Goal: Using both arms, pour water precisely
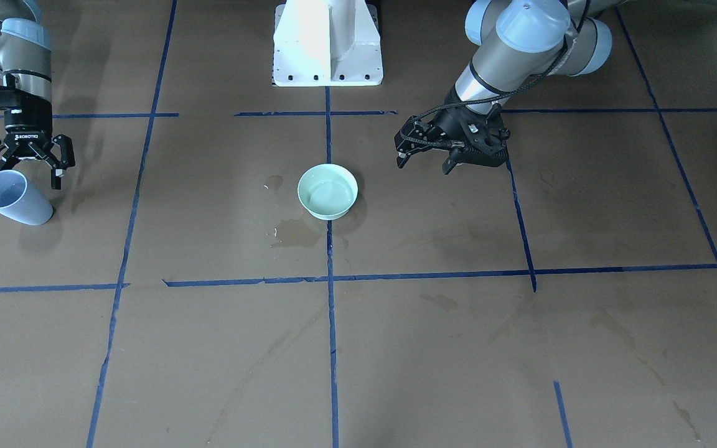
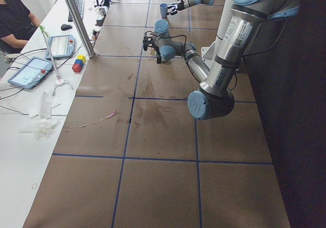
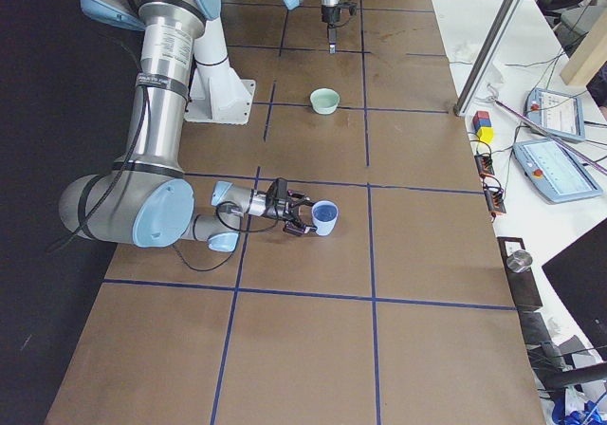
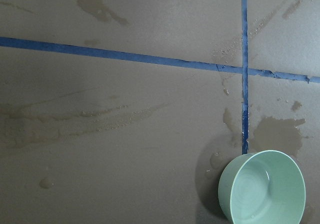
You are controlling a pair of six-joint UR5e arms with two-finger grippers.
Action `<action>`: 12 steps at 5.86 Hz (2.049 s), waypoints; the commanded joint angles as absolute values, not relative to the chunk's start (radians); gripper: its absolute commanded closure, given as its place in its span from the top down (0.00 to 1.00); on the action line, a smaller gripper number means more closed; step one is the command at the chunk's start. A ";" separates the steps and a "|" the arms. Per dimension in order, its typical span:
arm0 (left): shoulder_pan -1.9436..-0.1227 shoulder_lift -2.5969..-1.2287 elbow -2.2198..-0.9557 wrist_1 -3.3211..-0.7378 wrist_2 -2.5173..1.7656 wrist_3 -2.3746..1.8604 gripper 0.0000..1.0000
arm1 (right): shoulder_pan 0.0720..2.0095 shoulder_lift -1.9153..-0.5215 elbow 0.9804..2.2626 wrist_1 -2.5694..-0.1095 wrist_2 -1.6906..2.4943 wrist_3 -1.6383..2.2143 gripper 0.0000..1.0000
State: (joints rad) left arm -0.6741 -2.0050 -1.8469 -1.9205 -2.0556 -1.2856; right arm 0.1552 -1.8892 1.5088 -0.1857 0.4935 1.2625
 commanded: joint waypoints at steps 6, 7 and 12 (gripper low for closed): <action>-0.676 -2.003 -1.850 -1.921 -2.056 -1.285 0.99 | 0.212 -1.844 1.448 -0.187 0.537 1.256 0.99; -0.676 -2.002 -1.853 -1.921 -2.056 -1.285 0.99 | 0.216 -1.841 1.447 -0.187 0.543 1.253 0.99; -0.678 -1.985 -1.868 -1.921 -2.056 -1.285 0.99 | 0.258 -1.801 1.453 -0.184 0.557 1.215 0.98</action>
State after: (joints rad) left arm -0.6780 -1.9902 -1.8651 -1.9206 -2.0555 -1.2855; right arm 0.2498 -1.8209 1.4498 -0.1845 0.5564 1.2220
